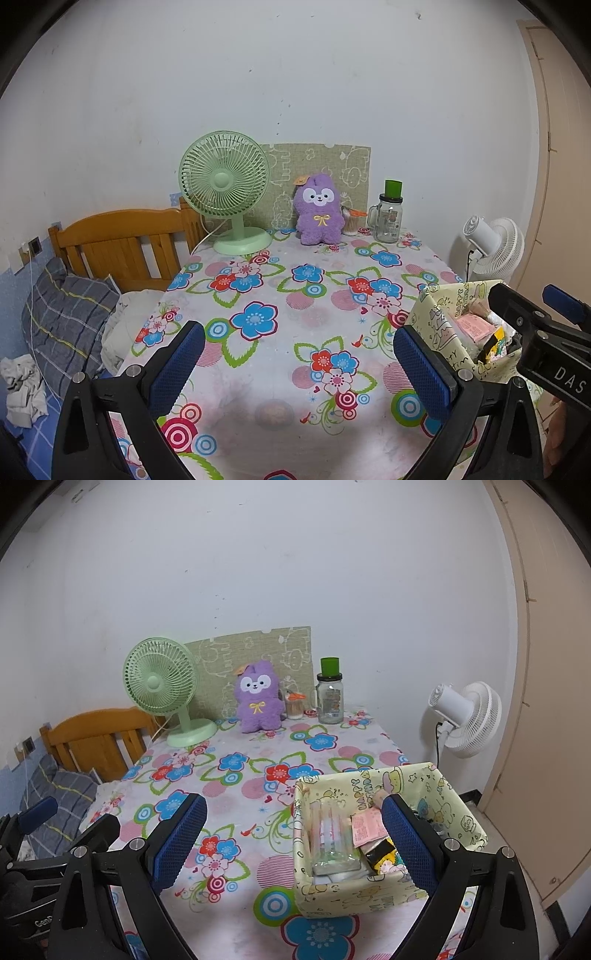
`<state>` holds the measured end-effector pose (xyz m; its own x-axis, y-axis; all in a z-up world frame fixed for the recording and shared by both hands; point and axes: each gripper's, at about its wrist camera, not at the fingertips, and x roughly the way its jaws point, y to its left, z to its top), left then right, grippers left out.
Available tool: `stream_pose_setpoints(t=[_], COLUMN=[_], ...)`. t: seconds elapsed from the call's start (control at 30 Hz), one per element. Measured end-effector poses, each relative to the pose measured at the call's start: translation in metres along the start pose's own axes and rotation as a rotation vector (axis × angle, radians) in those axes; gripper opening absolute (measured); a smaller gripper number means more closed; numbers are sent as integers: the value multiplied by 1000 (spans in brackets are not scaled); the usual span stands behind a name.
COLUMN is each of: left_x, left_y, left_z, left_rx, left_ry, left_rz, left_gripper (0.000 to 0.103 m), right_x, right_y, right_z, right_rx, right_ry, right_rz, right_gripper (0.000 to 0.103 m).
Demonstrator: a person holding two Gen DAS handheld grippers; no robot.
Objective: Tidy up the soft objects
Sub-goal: 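Withdraw both tools up and away from the yellow box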
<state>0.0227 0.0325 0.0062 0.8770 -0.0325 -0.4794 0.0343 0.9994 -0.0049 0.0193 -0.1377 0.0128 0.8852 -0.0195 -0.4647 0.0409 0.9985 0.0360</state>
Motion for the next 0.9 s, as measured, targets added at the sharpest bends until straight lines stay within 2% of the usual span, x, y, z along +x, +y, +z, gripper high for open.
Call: stream_pose_setpoints(t=[0.9], left_x=[1], left_y=[0], left_z=[2], left_rx=[1], left_ry=[2], left_rz=[-1], left_gripper=[103], right_x=[2], right_y=[2], right_z=[-1], right_rx=[-9], right_ry=[1], right_rz=[-7], right_gripper=[97])
